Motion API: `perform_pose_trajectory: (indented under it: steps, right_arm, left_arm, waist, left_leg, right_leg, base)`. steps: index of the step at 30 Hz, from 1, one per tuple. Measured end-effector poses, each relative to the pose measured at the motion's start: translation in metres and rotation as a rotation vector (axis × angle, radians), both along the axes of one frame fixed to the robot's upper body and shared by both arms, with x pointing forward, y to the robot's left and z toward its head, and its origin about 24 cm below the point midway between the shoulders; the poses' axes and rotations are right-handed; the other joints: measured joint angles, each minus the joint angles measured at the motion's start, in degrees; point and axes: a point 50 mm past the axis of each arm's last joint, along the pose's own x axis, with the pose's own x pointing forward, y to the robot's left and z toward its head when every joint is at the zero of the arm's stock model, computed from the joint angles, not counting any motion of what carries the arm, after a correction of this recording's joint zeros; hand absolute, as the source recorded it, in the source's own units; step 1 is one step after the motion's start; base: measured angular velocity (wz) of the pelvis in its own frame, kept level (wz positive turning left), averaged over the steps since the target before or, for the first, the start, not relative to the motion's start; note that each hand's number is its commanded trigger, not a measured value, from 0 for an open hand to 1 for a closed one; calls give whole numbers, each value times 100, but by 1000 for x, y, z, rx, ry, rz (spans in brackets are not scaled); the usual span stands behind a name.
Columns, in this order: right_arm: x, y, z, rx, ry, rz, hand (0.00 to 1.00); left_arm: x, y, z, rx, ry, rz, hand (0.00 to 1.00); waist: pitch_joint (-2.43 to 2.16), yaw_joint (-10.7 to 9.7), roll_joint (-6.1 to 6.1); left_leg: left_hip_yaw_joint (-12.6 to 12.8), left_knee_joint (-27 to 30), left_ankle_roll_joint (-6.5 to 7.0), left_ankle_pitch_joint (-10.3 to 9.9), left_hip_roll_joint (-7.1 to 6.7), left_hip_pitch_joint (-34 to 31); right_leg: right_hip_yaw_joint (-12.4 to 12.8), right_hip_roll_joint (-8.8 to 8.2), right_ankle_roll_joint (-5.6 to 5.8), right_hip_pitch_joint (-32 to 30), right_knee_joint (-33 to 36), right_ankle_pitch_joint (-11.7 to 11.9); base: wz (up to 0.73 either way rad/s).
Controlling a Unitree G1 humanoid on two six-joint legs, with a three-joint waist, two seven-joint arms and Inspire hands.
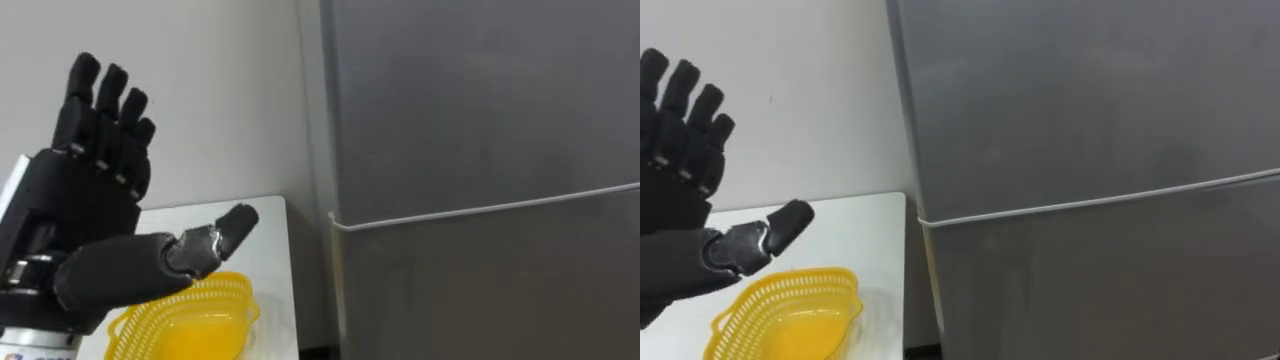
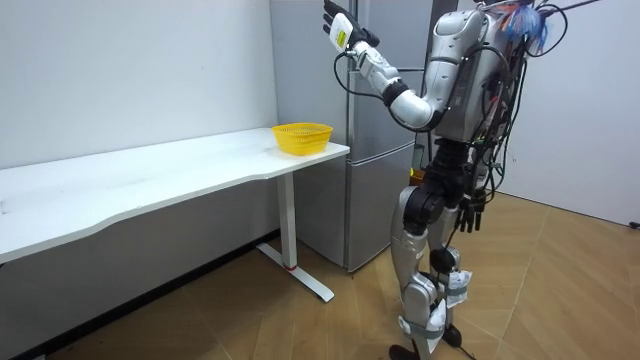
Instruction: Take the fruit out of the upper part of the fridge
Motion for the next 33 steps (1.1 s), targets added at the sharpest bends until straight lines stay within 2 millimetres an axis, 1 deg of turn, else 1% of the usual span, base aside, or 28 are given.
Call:
perform_pose_trajectory:
  steps: [8,12,19,21,23,28,33]
  right_arm:
    - [9,1,0,24,-2,38,0]
    - [11,0,0,24,-4,39,0]
    - [14,-8,2,2,-10,43,0]
    - [15,-11,3,-6,-13,46,0]
    - [16,-14,4,-14,-14,45,0]
    - [17,-15,4,-16,-17,45,0]
    - [18,-16,4,-17,-19,46,0]
  left_arm:
    - [1,-13,-3,46,12,-114,0]
    - [1,-19,-5,60,14,-161,0]
    - [2,-23,-8,80,44,-187,0]
    - [4,-23,-8,98,48,-181,0]
    - [9,-23,-7,130,48,-167,0]
    - [16,-27,-3,149,40,-182,0]
    - [17,-29,-3,149,43,-193,0]
  waist:
    - [-21,-111,28]
    - [-30,-123,42]
    - [-29,-236,75]
    - [-21,-256,92]
    - [7,-260,121]
    - [51,-295,193]
    - [53,-318,203]
  left_leg:
    - [6,40,0,0,10,-94]
    - [20,39,0,0,13,-97]
    - [50,38,0,0,11,-66]
    - [50,33,0,0,12,-49]
    - [50,21,0,0,16,-7]
    - [91,9,0,0,22,0]
    - [158,5,0,0,27,13]
  right_leg:
    - [20,8,5,-60,-58,18]
    - [30,16,0,-69,-57,21]
    - [64,46,1,9,-73,25]
    - [70,49,1,8,-73,25]
    - [84,56,0,22,-79,25]
    - [88,55,-1,11,-86,24]
    - [149,64,-2,-5,-83,25]
  base:
    - [1]
    - [-3]
    - [-1]
    - [0]
    - [0]
    - [0]
    - [-6]
